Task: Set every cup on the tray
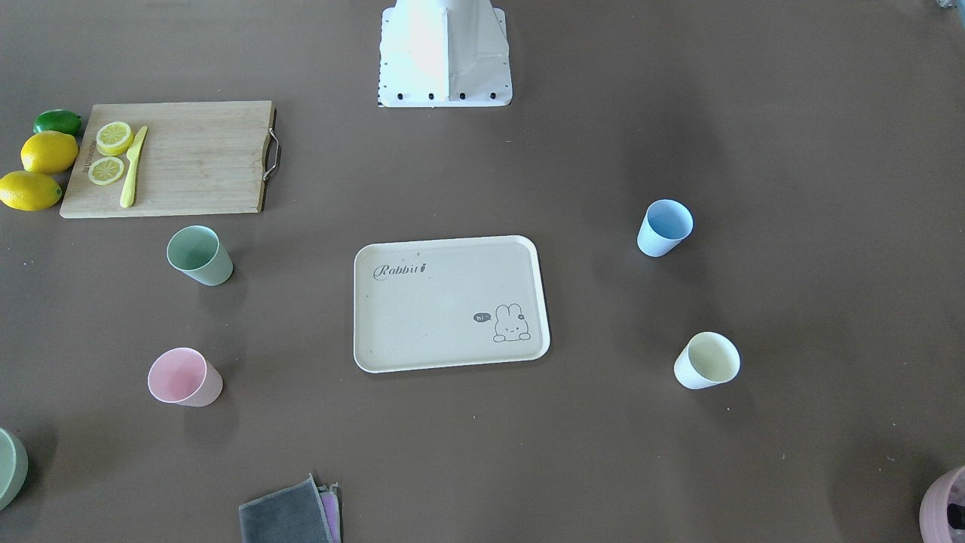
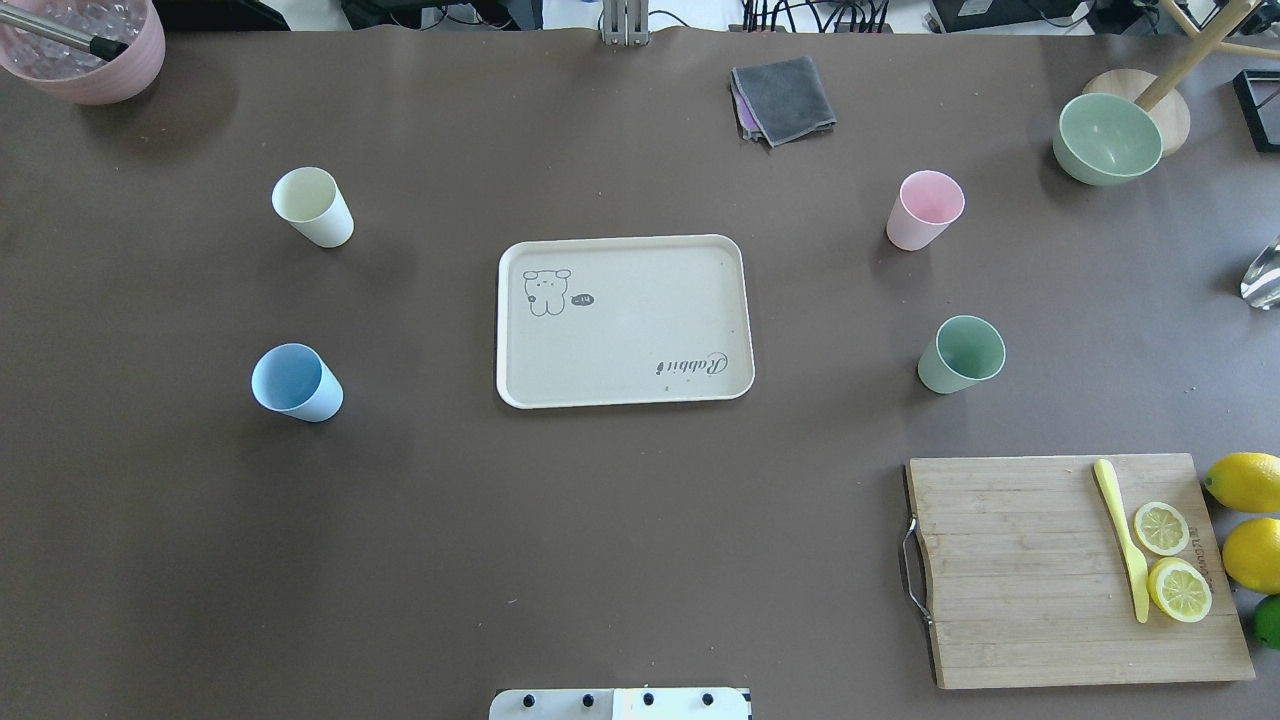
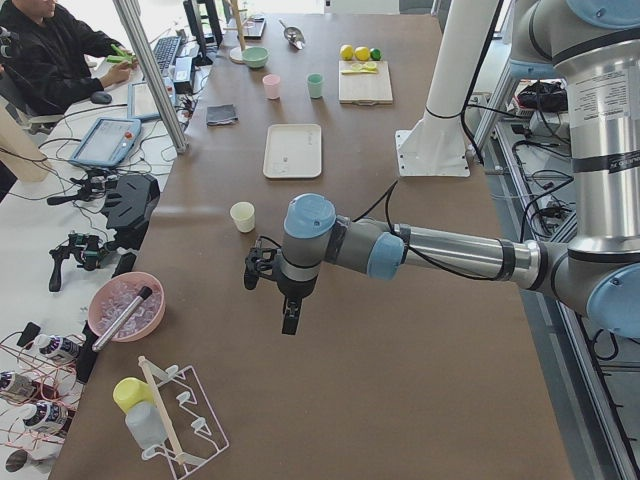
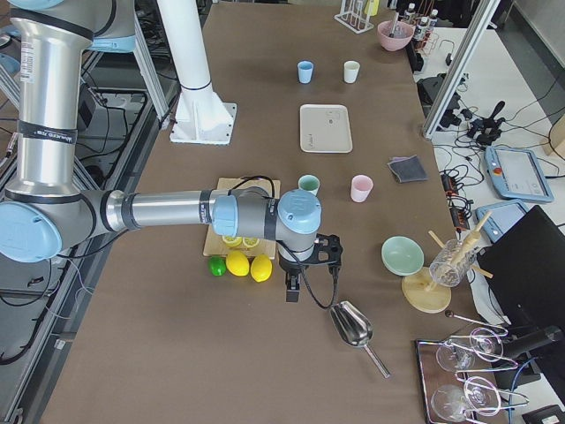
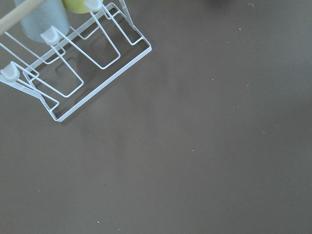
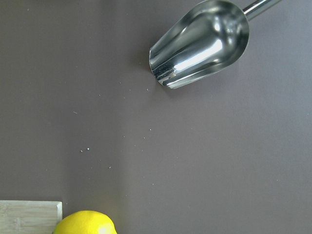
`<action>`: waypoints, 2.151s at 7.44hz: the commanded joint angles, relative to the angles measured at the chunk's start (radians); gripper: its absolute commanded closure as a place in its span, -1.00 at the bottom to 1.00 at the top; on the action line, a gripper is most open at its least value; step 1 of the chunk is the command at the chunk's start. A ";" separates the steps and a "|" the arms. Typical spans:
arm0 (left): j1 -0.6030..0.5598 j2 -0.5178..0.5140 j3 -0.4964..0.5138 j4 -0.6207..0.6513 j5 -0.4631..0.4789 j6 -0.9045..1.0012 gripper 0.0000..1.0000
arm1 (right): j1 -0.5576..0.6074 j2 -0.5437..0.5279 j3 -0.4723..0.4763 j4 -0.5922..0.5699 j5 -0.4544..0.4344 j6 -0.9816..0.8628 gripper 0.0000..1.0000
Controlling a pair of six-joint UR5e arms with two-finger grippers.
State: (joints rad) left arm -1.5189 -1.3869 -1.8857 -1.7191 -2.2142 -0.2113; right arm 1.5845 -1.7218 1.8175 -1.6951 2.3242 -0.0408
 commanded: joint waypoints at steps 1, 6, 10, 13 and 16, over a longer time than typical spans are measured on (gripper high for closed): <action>0.000 0.002 -0.004 0.007 -0.004 0.000 -0.97 | 0.000 0.002 0.005 0.000 0.003 0.005 -1.00; 0.000 -0.004 0.062 -0.048 -0.035 0.000 -0.97 | 0.000 -0.001 0.005 -0.001 0.004 0.004 -1.00; 0.006 -0.017 0.071 -0.031 -0.050 0.029 -0.97 | -0.001 -0.012 0.006 0.003 0.032 -0.005 -1.00; 0.009 -0.049 0.095 -0.031 -0.051 0.020 -0.97 | -0.001 -0.010 0.009 0.003 0.052 -0.005 -1.00; 0.009 -0.052 0.097 -0.033 -0.102 0.020 -0.97 | -0.001 -0.010 0.011 0.003 0.075 -0.001 -1.00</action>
State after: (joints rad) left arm -1.5095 -1.4374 -1.7870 -1.7506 -2.2949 -0.1916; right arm 1.5831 -1.7320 1.8291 -1.6920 2.3919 -0.0431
